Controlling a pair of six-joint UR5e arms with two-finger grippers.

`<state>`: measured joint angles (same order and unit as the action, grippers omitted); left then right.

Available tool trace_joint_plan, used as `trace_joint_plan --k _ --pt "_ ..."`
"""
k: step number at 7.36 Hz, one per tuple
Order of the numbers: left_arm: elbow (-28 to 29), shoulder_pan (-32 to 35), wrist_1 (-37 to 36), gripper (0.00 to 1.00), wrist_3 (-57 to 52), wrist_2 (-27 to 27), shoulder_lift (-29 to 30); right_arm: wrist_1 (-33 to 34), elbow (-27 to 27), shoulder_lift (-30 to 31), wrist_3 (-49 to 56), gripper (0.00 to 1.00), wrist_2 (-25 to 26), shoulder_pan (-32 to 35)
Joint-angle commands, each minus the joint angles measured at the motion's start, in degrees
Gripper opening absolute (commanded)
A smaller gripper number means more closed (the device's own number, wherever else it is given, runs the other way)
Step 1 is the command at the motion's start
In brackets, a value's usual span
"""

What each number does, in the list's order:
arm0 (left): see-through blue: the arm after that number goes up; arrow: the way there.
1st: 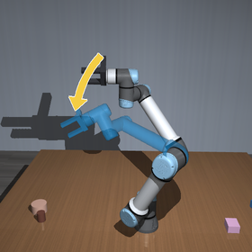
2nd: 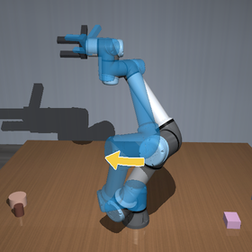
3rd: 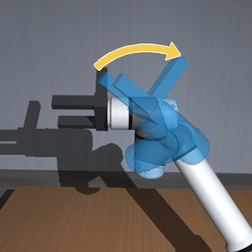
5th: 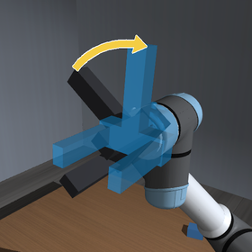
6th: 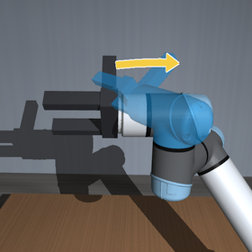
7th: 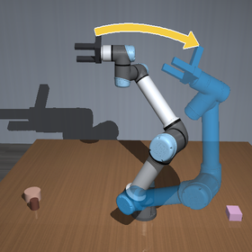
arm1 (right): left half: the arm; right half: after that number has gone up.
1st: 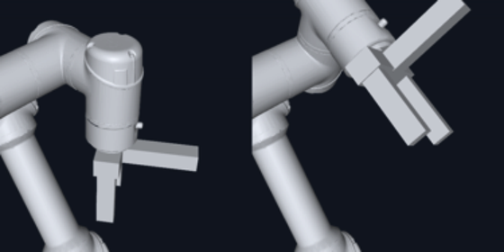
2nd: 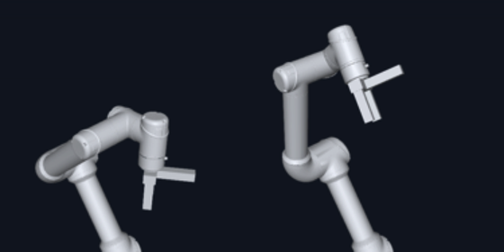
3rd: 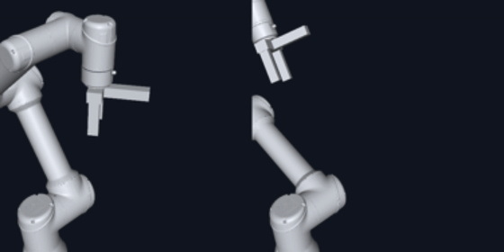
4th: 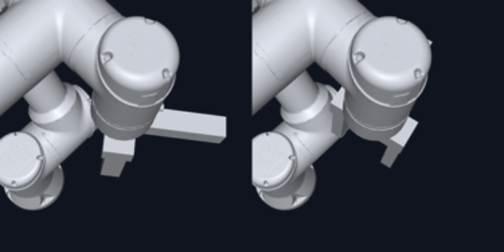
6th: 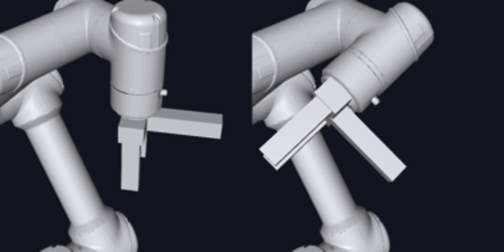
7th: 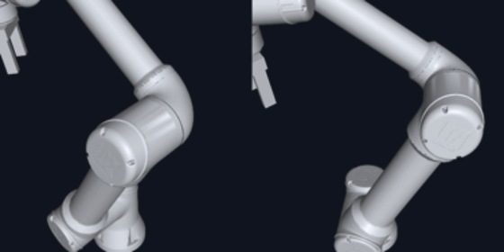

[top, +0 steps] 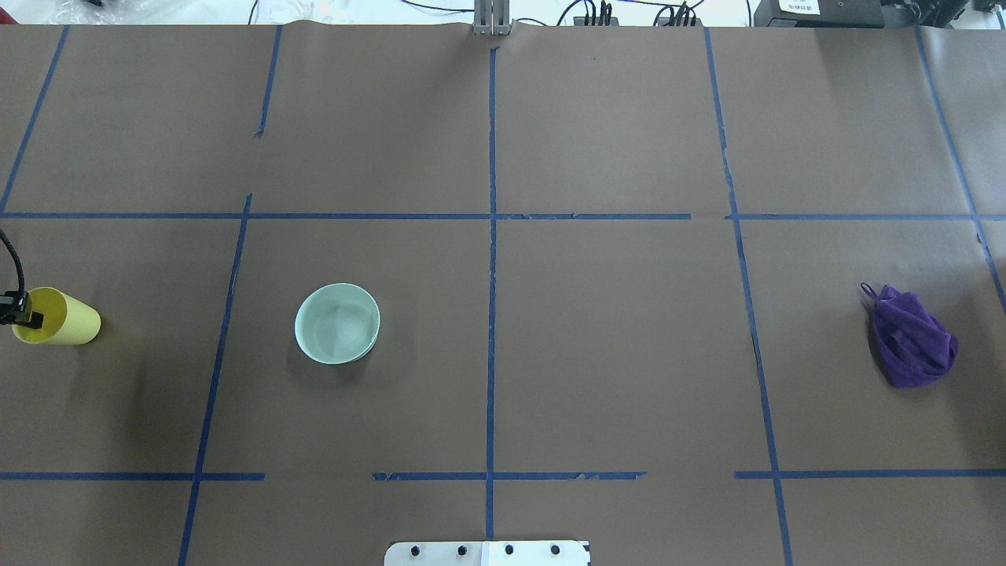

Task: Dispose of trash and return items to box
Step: 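Lower the left gripper and grasp the yellow cup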

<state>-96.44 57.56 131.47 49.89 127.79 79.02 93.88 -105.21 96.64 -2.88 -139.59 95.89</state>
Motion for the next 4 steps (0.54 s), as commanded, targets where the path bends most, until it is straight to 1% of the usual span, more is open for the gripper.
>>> trace_joint_plan --k 1,2,3,4 --pt "-5.65 0.97 -2.60 0.00 0.21 0.71 -0.88 -0.11 -1.14 -0.13 -0.02 1.00 0.02 -1.22" --pt "-9.87 2.45 -9.76 0.00 -0.40 1.84 -0.10 -0.19 -0.96 -0.22 -0.20 1.00 0.29 -5.75" --pt "-13.21 3.77 -15.49 0.00 -1.54 1.85 0.17 -0.28 -1.40 0.13 -0.11 1.00 0.03 -6.06" --pt "-15.42 6.22 -19.72 0.00 -3.81 1.85 0.43 -0.19 -1.40 0.22 -0.20 1.00 -0.93 -6.67"
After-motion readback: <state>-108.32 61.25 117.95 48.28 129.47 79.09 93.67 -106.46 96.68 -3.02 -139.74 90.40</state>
